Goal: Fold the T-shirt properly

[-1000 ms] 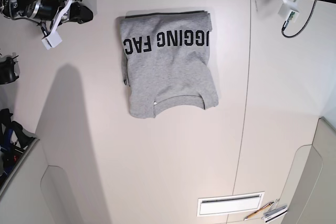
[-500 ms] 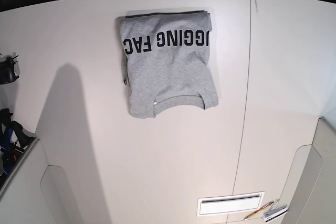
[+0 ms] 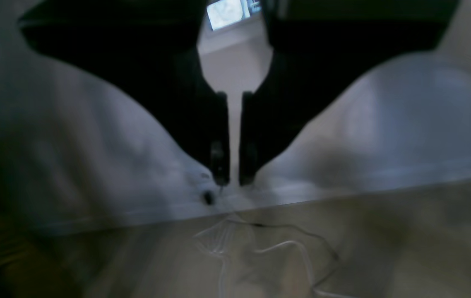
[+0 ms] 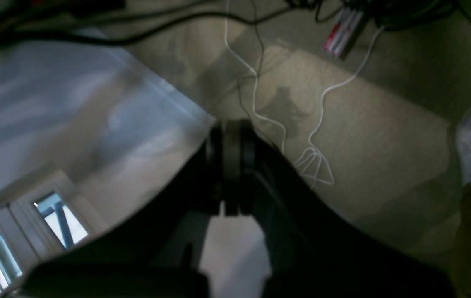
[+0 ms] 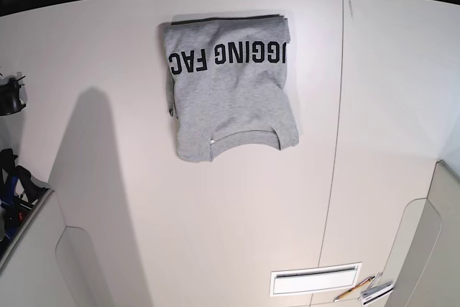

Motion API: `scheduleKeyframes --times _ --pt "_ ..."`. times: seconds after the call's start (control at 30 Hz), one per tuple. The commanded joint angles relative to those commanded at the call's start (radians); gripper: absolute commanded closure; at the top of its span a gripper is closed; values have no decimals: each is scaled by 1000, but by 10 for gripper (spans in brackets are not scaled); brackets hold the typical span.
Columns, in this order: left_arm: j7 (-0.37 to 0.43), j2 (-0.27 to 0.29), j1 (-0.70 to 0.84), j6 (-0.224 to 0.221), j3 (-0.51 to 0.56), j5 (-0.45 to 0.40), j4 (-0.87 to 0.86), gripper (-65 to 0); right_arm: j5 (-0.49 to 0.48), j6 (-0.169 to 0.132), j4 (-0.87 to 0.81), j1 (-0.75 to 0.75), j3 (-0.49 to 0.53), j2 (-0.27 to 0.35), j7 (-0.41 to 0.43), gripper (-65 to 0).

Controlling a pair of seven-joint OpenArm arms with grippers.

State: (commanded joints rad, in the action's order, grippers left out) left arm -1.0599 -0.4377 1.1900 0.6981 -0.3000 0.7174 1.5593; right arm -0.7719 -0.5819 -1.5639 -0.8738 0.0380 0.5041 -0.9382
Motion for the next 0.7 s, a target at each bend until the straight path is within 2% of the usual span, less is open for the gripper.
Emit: scheduleKeyframes --times 0.07,0.2,0.27,0.33,0.37,0.4,0.6,0.67,0.7 --pt "48 -14 -39 0 109 -82 -47 -47 14 10 51 35 30 0 0 0" --pt "47 -14 -155 0 300 -151 -198 -47 16 11 188 118 89 -1 -1 0" --pt "48 -14 -221 0 380 -192 -295 -47 43 38 270 161 128 -1 0 0" --pt "48 -14 -287 -37 443 -210 -393 -47 101 90 355 208 169 -1 4 0" --pt "48 -14 -319 -36 470 -210 -437 -47 119 111 396 233 190 -1 8 0" --pt "48 -14 -351 -36 497 -210 -477 -47 129 116 435 259 208 -1 11 0" --pt "74 -13 -538 -37 581 -210 -650 -47 129 116 599 401 292 -4 19 0" --pt "74 -14 -594 -71 590 -210 -695 -47 130 117 637 436 316 -6 23 0" --pt "79 -11 -627 -98 590 -211 -724 -47 134 127 659 457 328 -10 30 0"
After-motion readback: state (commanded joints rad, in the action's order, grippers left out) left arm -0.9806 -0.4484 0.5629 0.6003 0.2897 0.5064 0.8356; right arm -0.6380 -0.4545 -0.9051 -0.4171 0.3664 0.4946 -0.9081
